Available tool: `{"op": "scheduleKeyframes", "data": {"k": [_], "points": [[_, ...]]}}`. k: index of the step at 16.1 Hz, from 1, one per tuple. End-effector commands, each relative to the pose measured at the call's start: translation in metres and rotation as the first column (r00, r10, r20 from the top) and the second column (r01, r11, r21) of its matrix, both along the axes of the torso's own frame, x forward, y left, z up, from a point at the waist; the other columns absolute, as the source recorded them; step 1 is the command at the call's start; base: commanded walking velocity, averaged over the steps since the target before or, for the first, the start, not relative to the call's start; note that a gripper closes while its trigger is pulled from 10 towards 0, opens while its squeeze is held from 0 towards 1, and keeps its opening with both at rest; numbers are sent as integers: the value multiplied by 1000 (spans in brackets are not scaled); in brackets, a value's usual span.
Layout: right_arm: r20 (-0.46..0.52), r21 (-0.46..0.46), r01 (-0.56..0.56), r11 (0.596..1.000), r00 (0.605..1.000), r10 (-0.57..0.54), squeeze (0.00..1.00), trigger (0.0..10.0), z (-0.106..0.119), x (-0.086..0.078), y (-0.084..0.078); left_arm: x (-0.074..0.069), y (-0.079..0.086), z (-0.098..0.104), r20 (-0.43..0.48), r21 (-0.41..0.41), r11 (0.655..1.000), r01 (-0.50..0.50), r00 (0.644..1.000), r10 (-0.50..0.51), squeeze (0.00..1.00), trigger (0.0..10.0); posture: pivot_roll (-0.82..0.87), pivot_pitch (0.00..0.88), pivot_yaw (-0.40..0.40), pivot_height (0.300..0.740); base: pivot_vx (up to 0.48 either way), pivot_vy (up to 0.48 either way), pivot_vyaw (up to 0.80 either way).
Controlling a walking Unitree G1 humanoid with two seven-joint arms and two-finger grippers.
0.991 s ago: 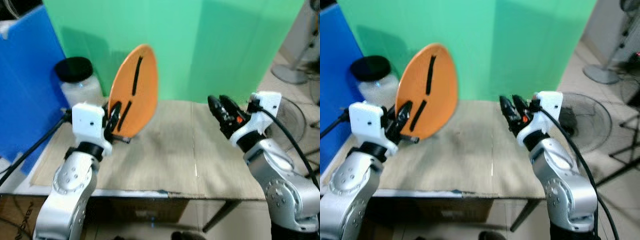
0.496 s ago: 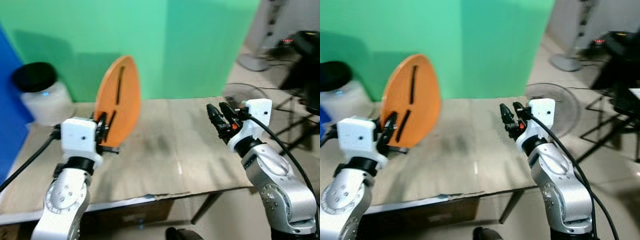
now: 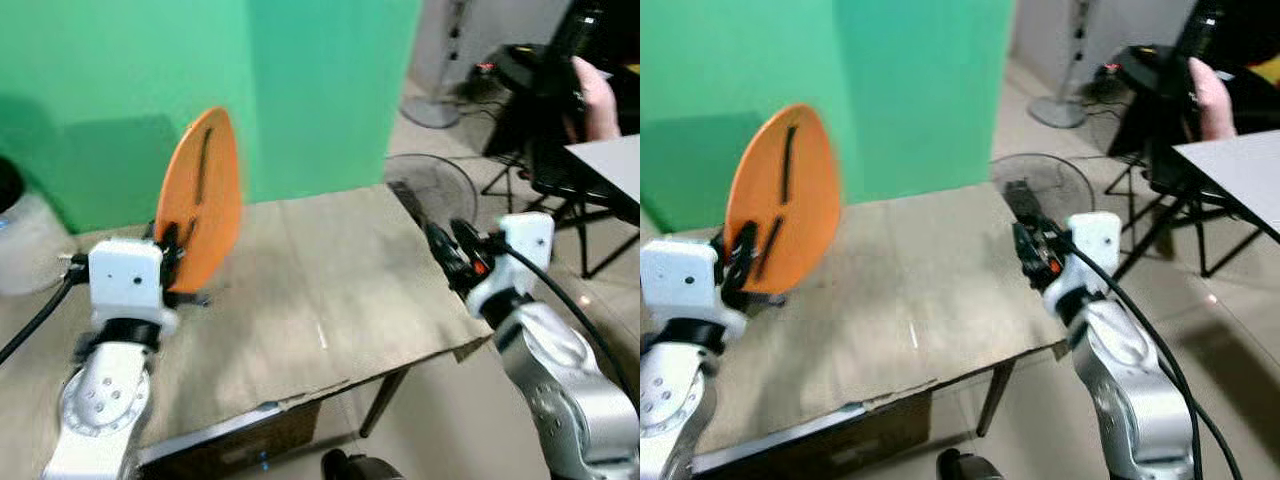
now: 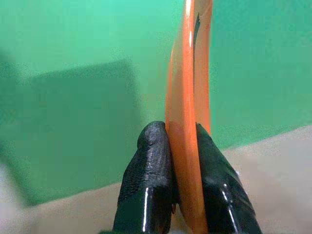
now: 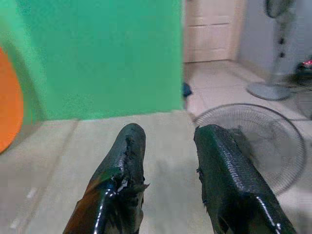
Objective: Setting the table
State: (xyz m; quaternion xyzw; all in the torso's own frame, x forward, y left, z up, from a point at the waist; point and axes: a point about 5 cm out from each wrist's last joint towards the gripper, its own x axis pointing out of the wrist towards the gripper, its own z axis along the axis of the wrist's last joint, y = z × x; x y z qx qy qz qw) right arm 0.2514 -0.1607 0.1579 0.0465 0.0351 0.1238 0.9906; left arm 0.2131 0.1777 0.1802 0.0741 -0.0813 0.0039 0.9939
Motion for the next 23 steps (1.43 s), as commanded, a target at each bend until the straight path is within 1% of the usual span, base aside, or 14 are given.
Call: {"op": "scheduleKeyframes", "data": {"k": [1,2,4,6,8,9,10,11,13,15,16,17,19,23], "points": [[57,-9,20,1000,998,-19,0,10000,10,-2,-3,-4,-12,24,133,-46,995,90,988,-84,0,10000,-73,0,15,740,0,0,-800],[66,-5,23,1000,998,-22,0,10000,11,-3,-3,-5,-15,27,145,-58,991,117,984,-108,0,10000,-73,0,15,740,0,0,-800],[79,6,20,1000,997,-20,0,10000,14,-3,-3,-5,-20,33,166,-111,978,175,974,-156,0,10000,-77,0,14,740,0,0,-800],[85,-2,21,1000,996,-20,0,10000,14,-3,-4,-1,-17,27,114,-88,983,163,982,-152,0,10000,-81,0,14,740,0,0,-800],[89,-52,37,998,996,-32,0,10000,14,-3,-6,1,-13,21,79,-58,989,134,988,-129,0,10000,-83,0,14,740,0,0,-800],[85,-56,38,998,996,-33,0,10000,13,-3,-7,1,-11,20,73,-58,991,124,990,-120,0,10000,-90,0,12,740,0,0,-800],[77,2,36,999,996,-36,0,10000,13,-4,-8,1,-8,19,66,-61,994,95,994,-91,0,10000,-89,0,9,740,0,0,-800],[77,14,37,999,996,-38,0,10000,14,-4,-8,2,-7,18,64,-65,994,88,994,-84,0,10000,-89,0,8,740,0,0,-800],[84,-10,48,999,995,-47,0,10000,14,-4,-8,2,-5,13,37,-63,996,60,998,-58,0,10000,-89,0,4,740,0,0,-800],[80,-14,45,999,996,-43,0,10000,12,-4,-6,3,-2,11,35,-32,999,15,999,-14,0,10000,-90,0,3,740,0,0,-800],[88,-25,53,998,995,-50,0,10000,12,-4,-6,4,-3,11,31,2,1000,25,999,-25,0,10000,-90,0,3,740,0,0,-800],[95,-36,64,997,994,-60,0,10000,12,-3,-7,4,-3,10,39,6,999,44,998,-45,0,10000,-94,0,5,740,0,0,-788],[96,-41,79,996,993,-75,0,10000,11,-4,-8,5,-4,11,48,-3,998,61,997,-61,0,10000,-96,0,6,740,0,0,-788],[72,-43,137,990,988,-134,0,10000,7,-3,-17,8,-8,10,48,-5,995,95,994,-94,0,10000,-105,0,11,740,359,0,-788]]}}
